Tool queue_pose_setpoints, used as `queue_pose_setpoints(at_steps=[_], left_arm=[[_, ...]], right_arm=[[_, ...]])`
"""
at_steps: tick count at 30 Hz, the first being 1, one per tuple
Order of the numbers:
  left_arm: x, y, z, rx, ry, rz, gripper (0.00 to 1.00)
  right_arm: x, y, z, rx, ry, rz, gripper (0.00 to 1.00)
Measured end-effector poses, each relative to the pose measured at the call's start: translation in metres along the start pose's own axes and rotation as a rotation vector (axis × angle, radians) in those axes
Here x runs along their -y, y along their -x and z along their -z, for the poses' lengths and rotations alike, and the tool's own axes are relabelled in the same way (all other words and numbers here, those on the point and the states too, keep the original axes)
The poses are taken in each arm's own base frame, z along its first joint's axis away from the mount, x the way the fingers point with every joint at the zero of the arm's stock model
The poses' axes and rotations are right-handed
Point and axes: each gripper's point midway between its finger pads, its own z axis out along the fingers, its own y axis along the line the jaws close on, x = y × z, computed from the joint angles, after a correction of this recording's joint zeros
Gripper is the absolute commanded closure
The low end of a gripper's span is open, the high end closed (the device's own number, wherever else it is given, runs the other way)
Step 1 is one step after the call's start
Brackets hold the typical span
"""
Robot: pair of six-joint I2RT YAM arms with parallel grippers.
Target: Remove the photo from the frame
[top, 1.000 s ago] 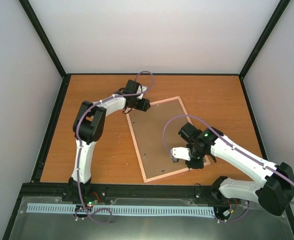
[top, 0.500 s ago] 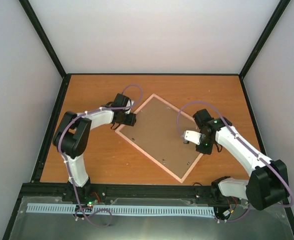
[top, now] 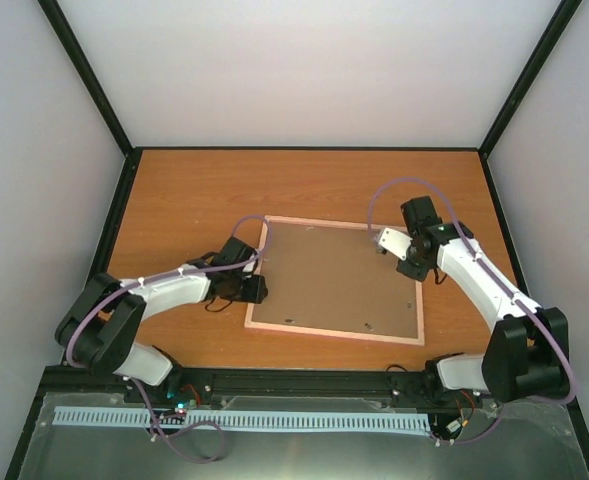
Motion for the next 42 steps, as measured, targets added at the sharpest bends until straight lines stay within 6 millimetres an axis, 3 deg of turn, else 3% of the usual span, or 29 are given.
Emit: queue_pose_setpoints(at_steps=[5,10,13,16,20,23,27,33,37,42], left_arm=[[0.019,-0.026,0.004,-0.006,-0.092,0.057,0.53],[0.014,-0.043,0.015,0.002,-0.103,0.124,0.50],[0.010,-0.045,0.021,0.019,-0.089,0.155,0.50],[0.011,-0.037,0.029,0.066,-0.094,0.168,0.51],[0.008,-0.032,0.033,0.097,-0.078,0.180,0.51],[0.007,-0.031,0.033,0.105,-0.072,0.183,0.52],[0.007,-0.029,0.032,0.115,-0.073,0.187,0.52],[0.011,-0.024,0.027,0.124,-0.091,0.184,0.51],[0.008,-0.027,0.019,0.099,-0.075,0.186,0.57],[0.005,-0.027,0.016,0.096,-0.056,0.185,0.58]], right_arm=[[0.020,0.034,-0.002,0.127,-0.014,-0.040,0.97],[0.037,0.042,0.007,0.159,-0.041,-0.084,0.97],[0.059,0.057,0.033,0.232,-0.078,-0.135,0.97],[0.073,0.091,0.073,0.406,-0.053,-0.190,0.97],[0.068,0.136,0.121,0.656,0.074,-0.240,0.97],[0.054,0.163,0.135,0.767,0.192,-0.263,0.97],[0.033,0.198,0.126,0.841,0.330,-0.298,0.97],[-0.012,0.243,0.083,0.804,0.493,-0.311,0.97],[-0.049,0.271,0.061,0.741,0.549,-0.258,0.97],[-0.069,0.298,0.049,0.700,0.558,-0.223,0.97]])
